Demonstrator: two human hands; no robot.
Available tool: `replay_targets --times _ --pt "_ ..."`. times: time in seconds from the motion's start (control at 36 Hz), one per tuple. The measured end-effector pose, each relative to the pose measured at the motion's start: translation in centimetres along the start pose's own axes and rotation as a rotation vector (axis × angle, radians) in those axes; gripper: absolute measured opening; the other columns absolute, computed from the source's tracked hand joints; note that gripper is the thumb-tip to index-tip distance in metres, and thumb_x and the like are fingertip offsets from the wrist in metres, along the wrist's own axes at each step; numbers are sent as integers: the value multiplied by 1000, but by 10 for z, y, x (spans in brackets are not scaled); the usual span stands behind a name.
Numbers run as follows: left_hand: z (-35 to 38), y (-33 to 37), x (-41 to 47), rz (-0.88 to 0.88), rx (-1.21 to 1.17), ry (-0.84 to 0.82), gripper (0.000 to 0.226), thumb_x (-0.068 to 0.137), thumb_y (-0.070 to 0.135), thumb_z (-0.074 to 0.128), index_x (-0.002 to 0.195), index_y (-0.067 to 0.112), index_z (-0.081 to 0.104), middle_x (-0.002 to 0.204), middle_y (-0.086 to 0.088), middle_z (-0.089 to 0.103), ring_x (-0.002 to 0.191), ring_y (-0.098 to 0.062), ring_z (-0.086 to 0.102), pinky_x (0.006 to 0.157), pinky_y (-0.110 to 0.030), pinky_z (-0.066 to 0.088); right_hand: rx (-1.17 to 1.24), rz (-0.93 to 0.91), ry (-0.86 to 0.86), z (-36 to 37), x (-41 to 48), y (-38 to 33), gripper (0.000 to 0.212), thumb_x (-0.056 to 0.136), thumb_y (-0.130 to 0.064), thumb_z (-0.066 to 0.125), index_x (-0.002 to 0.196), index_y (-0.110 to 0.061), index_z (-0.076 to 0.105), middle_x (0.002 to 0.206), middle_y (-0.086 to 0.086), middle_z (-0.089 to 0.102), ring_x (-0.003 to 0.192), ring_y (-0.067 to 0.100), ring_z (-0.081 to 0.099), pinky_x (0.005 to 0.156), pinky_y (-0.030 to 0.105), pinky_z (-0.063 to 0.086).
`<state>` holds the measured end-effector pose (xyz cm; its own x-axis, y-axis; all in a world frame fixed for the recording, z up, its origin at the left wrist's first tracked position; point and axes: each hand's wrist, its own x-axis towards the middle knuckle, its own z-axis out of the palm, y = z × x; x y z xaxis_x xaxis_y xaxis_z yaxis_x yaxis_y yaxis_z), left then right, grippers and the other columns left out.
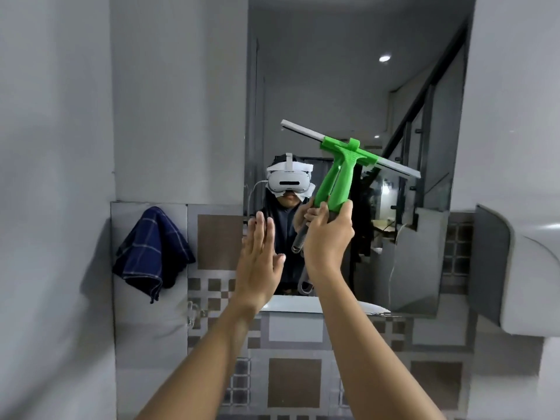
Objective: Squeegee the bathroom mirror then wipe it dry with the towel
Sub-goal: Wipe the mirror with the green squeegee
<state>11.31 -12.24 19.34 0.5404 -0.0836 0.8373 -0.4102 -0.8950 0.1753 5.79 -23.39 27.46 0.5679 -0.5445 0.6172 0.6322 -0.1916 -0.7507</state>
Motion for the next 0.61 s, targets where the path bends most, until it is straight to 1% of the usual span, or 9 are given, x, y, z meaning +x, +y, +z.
replay_targets --times 0.08,0.17,0.22,0.31,0.36,0.42,0.5,0.56,0.61 --pt "6 -4 -4 -12 -31 45 69 94 29 39 146 14 -4 155 -8 -9 143 -24 -9 117 -43 10 -30 -16 -51 12 -3 -2 26 96 -27 43 114 -9 42 88 10 65 77 25 66 67 47 56" --pt "14 -6 -7 -23 -51 63 65 91 35 26 147 9 4 156 -13 -2 144 -28 -3 116 -46 13 -75 -51 -121 20 -3 -2 38 94 -31 41 126 -12 35 94 14 65 84 31 67 67 50 56" --pt "17 -6 -12 -37 -44 60 66 91 35 26 147 10 2 156 -11 -5 143 -26 -6 117 -43 9 -158 -114 -160 19 -4 -1 38 95 -26 41 129 -9 34 95 15 65 87 30 65 68 46 56" --pt "19 -5 -18 -53 -35 54 68 94 30 36 147 13 -4 155 -6 -13 142 -18 -14 118 -39 4 -279 -239 -236 12 -5 6 41 97 -25 40 132 -5 33 108 15 62 102 29 58 69 40 52" --pt "21 -5 -22 -70 -23 62 71 95 27 42 147 16 -6 155 -3 -16 142 -14 -16 118 -39 5 -337 -286 -288 6 -4 11 44 97 -26 39 136 -7 31 118 15 59 109 28 54 67 33 45" --pt "23 -4 -24 -87 -24 65 74 96 27 44 147 17 -8 155 -2 -17 142 -13 -16 118 -40 8 -399 -320 -318 -2 0 15 46 98 -26 38 140 -9 27 123 14 56 113 27 50 68 30 39" --pt "29 -2 -27 -111 -43 87 75 95 27 47 147 18 -7 155 -2 -14 143 -15 -13 117 -43 12 -467 -392 -346 -18 10 18 44 99 -24 38 139 -10 27 118 16 57 107 29 52 67 33 43" --pt "32 -1 -29 -125 -60 98 74 95 27 46 146 19 -7 155 -4 -12 143 -18 -11 116 -46 13 -526 -445 -366 -29 18 18 41 98 -23 38 136 -10 30 111 16 58 98 32 56 67 41 50" --pt "34 0 -30 -139 -65 104 72 95 29 44 146 19 -6 155 -5 -11 143 -18 -12 116 -47 13 -580 -497 -396 -39 26 19 41 97 -22 39 135 -9 31 110 16 58 94 35 58 67 48 52"
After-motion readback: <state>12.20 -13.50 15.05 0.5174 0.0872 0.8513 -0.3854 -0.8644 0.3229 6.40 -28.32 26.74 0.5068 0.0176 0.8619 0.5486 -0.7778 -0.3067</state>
